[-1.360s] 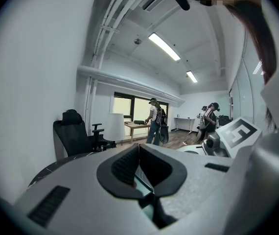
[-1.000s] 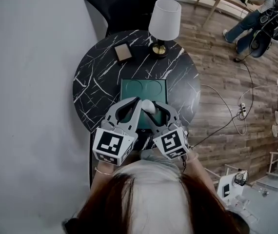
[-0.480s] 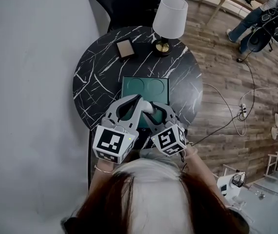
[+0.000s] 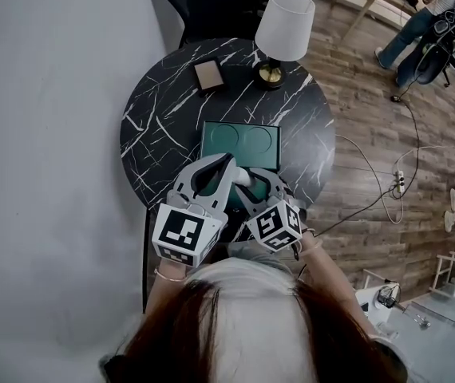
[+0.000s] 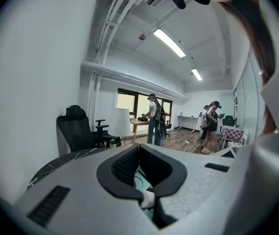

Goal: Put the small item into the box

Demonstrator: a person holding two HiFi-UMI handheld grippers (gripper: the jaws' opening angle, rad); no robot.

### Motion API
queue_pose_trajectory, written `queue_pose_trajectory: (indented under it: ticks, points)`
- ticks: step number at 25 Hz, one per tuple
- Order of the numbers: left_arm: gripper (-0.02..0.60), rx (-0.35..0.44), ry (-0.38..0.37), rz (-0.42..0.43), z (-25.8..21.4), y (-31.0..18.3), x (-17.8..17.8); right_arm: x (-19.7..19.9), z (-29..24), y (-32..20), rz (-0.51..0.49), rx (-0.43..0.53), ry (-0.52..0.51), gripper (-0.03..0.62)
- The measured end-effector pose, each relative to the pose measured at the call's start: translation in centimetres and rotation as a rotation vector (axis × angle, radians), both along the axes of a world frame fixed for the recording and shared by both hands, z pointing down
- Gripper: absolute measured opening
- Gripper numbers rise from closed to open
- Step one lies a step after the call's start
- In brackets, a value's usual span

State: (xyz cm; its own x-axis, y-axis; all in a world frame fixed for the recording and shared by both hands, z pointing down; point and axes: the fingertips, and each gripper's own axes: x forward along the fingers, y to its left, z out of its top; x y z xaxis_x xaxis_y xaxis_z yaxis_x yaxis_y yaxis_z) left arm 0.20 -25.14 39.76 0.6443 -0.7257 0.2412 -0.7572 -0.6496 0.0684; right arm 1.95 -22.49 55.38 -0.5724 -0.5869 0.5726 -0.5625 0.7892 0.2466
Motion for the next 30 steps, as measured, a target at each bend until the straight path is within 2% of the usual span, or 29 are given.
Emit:
queue_pose_trajectory:
  ticks: [19,30]
  points:
    - [0.009,-0.013,-0.013,-0.032,0.2,0.5,-0.7,-0.4,5.0,0.9,-0.087,-0.066,0.122,0.179]
    - [0.009,-0.019,-0.012,-0.034,0.4,1.0,-1.0,-0.6,8.9,1.0,-0.127,-0.127,0.23,0.179]
